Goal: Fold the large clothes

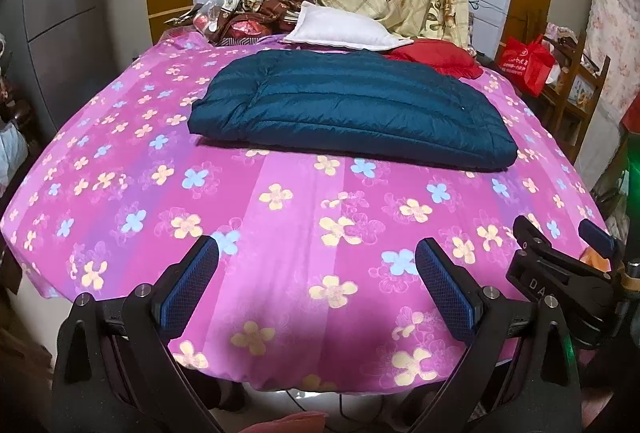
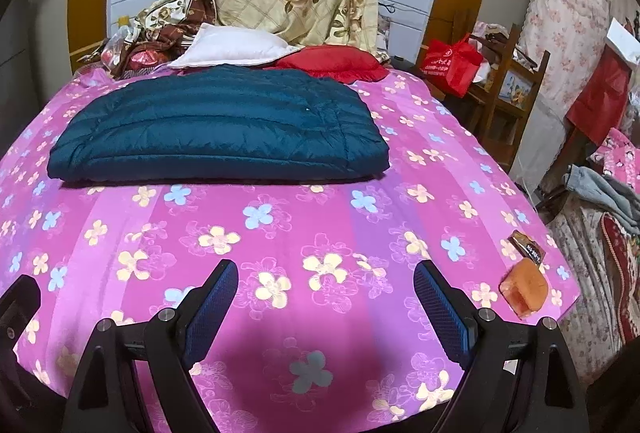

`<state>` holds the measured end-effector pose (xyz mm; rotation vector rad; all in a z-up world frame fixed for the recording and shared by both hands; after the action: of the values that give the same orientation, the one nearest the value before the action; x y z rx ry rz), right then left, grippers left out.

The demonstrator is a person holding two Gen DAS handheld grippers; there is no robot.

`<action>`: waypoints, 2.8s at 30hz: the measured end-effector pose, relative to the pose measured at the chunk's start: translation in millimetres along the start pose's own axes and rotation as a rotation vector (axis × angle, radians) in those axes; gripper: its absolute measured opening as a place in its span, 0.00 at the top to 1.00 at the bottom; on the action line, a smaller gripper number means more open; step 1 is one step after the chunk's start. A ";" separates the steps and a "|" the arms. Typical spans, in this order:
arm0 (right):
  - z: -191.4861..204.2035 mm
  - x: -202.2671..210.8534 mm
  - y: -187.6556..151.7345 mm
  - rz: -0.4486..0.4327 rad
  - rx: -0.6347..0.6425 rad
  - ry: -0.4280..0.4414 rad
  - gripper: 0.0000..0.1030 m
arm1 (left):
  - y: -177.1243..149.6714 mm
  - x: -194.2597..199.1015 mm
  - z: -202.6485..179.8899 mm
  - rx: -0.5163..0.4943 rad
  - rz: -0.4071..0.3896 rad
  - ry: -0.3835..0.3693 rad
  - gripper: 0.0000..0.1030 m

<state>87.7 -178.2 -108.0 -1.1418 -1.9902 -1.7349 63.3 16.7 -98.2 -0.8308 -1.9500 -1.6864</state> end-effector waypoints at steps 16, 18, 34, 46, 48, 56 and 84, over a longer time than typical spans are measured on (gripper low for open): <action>5.6 -3.3 -1.7 0.003 0.026 -0.023 0.15 | -2.0 -7.3 1.4 0.013 0.030 -0.019 0.04; 6.4 -3.4 -2.0 0.004 0.028 -0.023 0.15 | -2.4 -8.1 2.4 0.018 0.033 -0.020 0.04; 7.5 -6.7 -5.4 0.014 0.031 -0.029 0.15 | -6.3 -13.1 5.3 0.020 0.047 -0.023 0.04; 7.6 -8.1 -6.9 0.018 0.034 -0.025 0.15 | -8.2 -15.4 4.9 0.024 0.060 -0.025 0.04; 7.9 -7.9 -6.7 0.018 0.033 -0.025 0.15 | -8.9 -15.9 5.6 0.025 0.061 -0.023 0.04; 8.6 -11.8 -8.9 0.020 0.045 -0.022 0.15 | -12.0 -19.2 8.9 0.021 0.071 -0.021 0.04; 18.4 -11.3 -10.1 0.015 0.077 0.014 0.15 | -13.4 -23.7 8.3 0.017 0.077 -0.010 0.04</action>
<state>93.4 -165.3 -127.2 -1.1135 -2.0160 -1.6391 72.0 19.9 -125.1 -0.8980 -1.9116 -1.6221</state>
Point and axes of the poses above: each gripper's, at about its wrist camera, not at the fingertips, and x roughly against the way its jaws point, z to its left, y to its top, the point moved 6 cm from there along -x, roughly the way its jaws point, and after that the axes turned 8 degrees about -y, right-handed, at the moved point
